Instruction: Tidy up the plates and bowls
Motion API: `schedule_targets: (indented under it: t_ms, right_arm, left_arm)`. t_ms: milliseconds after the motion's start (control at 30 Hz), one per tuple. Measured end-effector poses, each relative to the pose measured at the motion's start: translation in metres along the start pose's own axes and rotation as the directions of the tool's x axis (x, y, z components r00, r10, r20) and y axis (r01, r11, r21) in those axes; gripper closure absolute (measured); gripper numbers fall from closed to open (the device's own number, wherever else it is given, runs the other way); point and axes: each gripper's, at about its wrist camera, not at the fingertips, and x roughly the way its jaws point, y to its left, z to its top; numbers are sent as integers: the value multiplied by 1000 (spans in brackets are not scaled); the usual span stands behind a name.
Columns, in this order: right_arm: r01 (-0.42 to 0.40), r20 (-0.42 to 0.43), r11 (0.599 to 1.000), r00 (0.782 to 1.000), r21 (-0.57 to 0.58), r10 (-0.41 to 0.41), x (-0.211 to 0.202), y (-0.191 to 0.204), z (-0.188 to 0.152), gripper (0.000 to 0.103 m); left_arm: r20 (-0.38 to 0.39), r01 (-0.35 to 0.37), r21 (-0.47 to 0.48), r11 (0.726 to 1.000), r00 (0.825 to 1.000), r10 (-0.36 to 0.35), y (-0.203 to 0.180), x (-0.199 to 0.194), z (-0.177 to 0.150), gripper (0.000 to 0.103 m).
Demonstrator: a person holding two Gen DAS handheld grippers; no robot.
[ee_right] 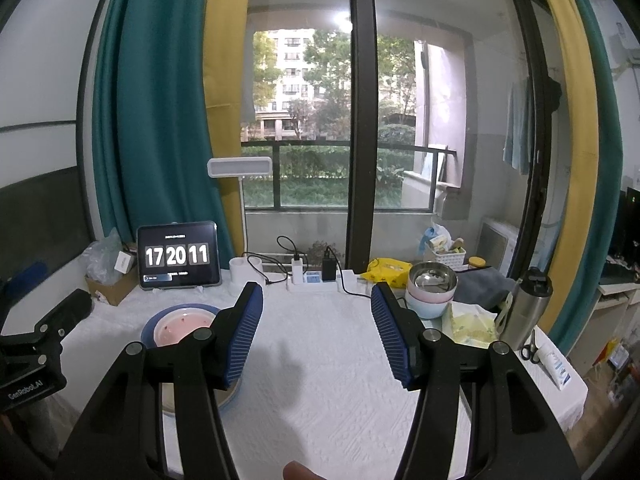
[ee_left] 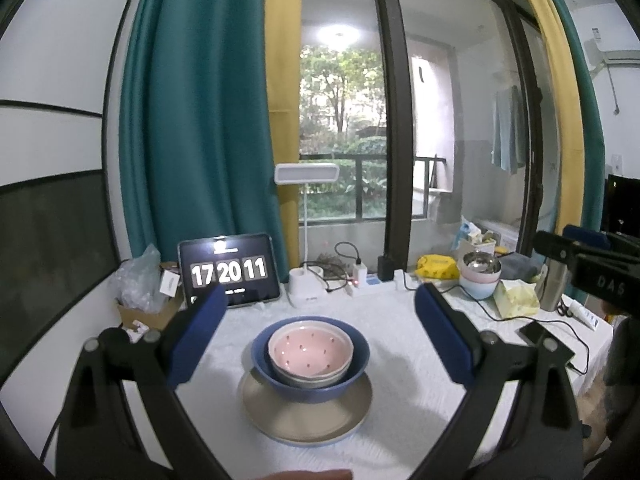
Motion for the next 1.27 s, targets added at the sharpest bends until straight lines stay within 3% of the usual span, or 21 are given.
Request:
schedule_targets:
  t_ms: [1267]
  right_arm:
    - [-3,-40,1000,999,9,3,15,-8,-7,43]
  left_arm:
    - [6,17,19,1000,1000,-17,-12,9,5,7]
